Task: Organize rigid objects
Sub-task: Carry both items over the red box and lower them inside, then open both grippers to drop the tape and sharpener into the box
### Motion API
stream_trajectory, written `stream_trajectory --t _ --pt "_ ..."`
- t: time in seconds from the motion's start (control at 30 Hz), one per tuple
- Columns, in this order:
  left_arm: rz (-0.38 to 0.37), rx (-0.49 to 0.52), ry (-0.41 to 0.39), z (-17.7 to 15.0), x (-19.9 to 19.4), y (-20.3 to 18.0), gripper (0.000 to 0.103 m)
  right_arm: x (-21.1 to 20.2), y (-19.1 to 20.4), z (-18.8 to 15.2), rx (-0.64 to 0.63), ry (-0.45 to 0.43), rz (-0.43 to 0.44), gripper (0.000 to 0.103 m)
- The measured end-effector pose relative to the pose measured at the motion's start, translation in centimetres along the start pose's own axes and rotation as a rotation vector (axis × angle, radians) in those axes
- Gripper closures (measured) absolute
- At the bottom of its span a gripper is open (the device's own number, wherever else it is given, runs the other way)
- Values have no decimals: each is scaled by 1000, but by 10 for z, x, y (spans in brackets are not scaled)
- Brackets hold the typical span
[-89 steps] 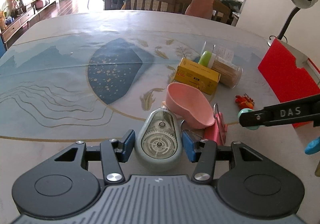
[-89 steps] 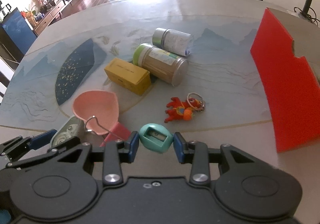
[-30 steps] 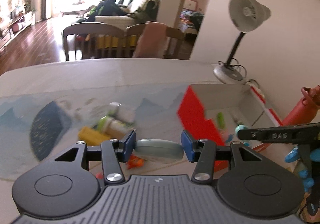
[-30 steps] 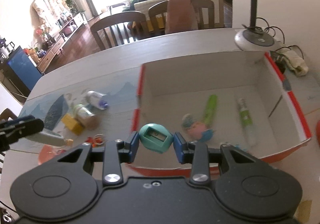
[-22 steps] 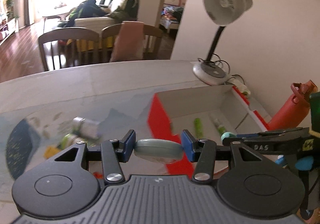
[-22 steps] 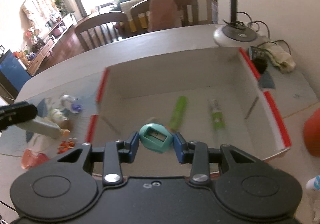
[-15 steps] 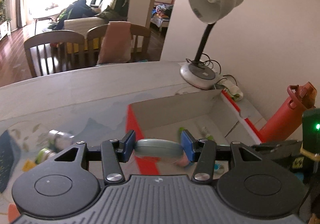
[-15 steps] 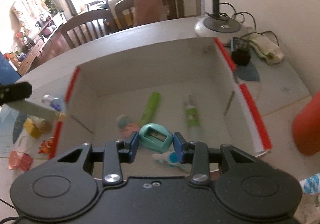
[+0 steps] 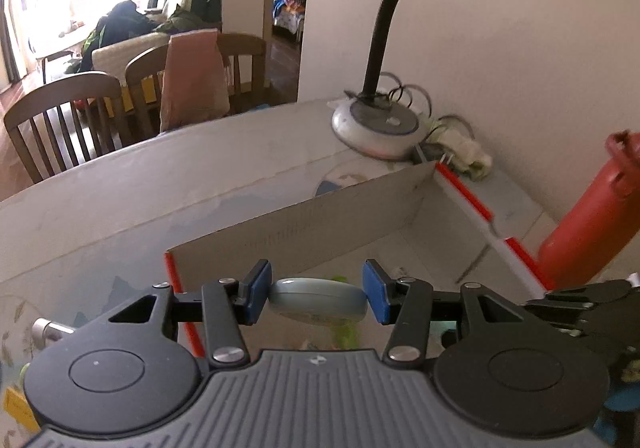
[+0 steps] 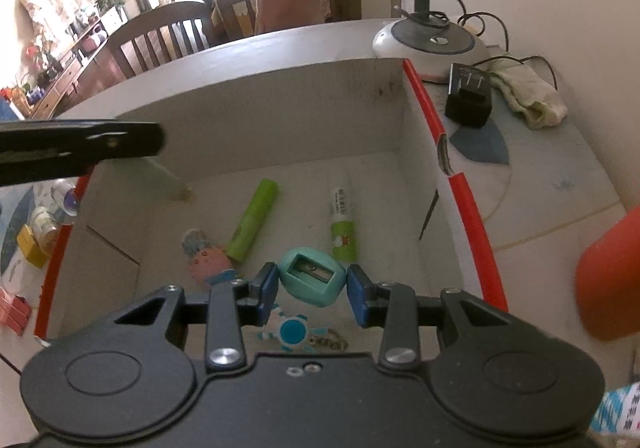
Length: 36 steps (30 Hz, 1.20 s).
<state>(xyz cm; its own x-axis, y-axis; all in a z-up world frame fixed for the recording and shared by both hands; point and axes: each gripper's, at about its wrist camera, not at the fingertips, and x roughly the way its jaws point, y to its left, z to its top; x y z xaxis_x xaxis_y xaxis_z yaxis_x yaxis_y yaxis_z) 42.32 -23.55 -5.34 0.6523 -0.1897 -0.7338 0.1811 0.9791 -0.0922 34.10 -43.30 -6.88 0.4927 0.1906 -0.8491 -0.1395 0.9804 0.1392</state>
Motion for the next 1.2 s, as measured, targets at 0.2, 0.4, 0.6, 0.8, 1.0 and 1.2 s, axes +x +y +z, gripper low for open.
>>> stream_trajectory --t 0.2,0.4,0.6,0.8,1.0,1.2 --pt "49 30 19 5 37 -8 54 20 2 4 -22 48 -8 67" --pt "71 43 51 5 64 -13 54 32 5 8 -15 88 21 67" --pt "75 27 52 2 77 -11 53 41 13 7 -50 121 10 67" --pt "66 16 76 -1 74 -9 53 48 16 3 -86 163 8 67" --pt "35 -42 172 -9 74 -4 60 50 19 1 -111 182 -9 67" --pt "34 -7 249 -19 81 -14 62 48 17 0 -98 185 -14 66"
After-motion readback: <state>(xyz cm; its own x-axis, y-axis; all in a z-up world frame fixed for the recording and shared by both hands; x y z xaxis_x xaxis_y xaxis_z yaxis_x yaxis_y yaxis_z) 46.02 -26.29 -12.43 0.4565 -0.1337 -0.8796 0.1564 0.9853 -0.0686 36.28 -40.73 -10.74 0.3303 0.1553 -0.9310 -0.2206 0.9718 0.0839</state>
